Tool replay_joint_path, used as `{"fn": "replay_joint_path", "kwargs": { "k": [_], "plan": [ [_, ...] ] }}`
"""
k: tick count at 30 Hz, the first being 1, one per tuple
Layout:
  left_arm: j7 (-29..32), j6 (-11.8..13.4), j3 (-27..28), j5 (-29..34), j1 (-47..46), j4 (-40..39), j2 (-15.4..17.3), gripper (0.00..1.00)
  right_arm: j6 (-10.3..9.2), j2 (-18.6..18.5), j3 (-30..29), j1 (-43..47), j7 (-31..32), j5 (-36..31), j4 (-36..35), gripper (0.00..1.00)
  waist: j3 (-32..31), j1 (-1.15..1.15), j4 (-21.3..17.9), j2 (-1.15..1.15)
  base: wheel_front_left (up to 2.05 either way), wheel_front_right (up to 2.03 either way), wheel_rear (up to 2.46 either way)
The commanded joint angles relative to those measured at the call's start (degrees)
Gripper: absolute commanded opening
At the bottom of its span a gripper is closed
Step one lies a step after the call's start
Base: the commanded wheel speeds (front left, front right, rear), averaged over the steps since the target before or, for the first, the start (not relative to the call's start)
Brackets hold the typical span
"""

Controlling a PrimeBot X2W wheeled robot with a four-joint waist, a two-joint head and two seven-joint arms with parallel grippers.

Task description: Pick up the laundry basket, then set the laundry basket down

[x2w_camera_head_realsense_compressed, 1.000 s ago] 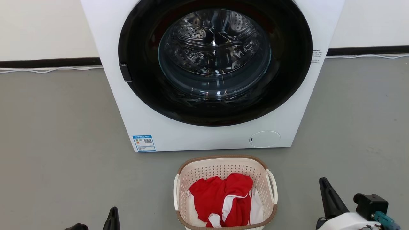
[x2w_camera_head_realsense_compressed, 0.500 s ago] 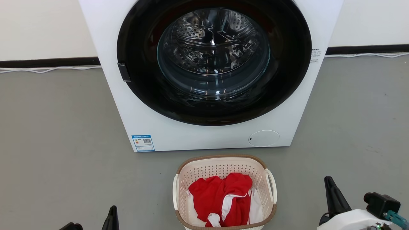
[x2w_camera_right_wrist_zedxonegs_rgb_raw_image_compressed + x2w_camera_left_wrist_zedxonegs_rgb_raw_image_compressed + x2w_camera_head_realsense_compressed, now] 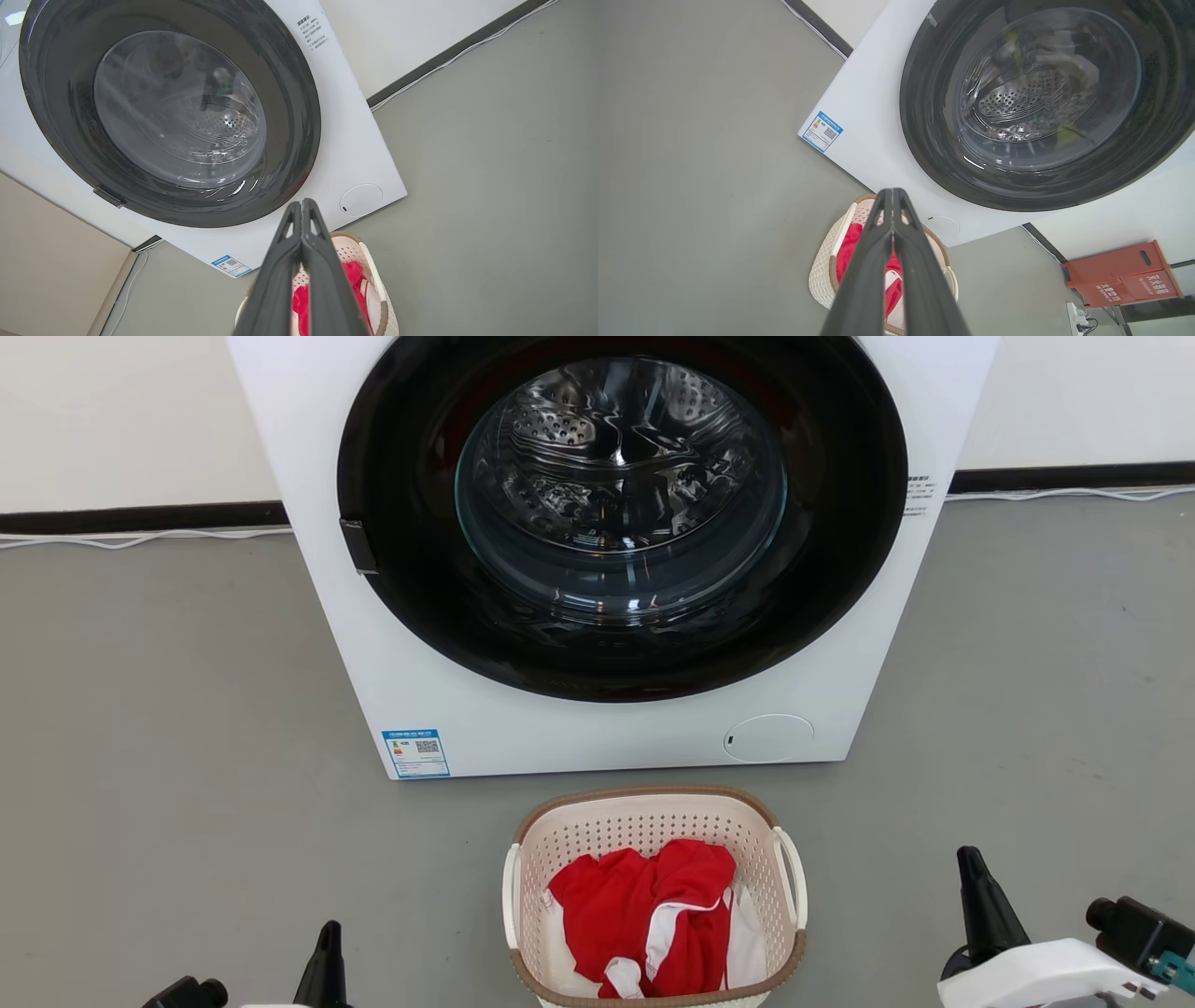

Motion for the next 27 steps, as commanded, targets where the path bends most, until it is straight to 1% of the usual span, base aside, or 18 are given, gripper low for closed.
{"fn": "replay_joint_path", "kwargs": {
  "k": [1, 2, 27],
  "plan": [
    [0.7, -0.6, 1.1, -2.3, -3.4, -1.7, 0.4, 0.0, 0.2, -0.3, 0.1, -2.6, 0.6, 2.8, -1.8, 0.0, 0.0, -0.01, 0.0, 0.0, 0.0, 0.0, 0.0],
    [0.7, -0.6, 1.1, -2.3, -3.4, -1.7, 0.4, 0.0, 0.2, -0.3, 0.1, -2.6, 0.6, 2.8, -1.8, 0.0, 0.0, -0.01, 0.0, 0.0, 0.0, 0.0, 0.0],
    [4.9, -2.7, 3.0, -16.4, -5.6, -2.5, 0.3, 0.0, 0.22, 0.3, -0.9, -3.4, 4.7, 21.0, -3.6, 0.0, 0.3, -0.01, -0.4, 0.0, 0.0, 0.0, 0.0]
  ]
}}
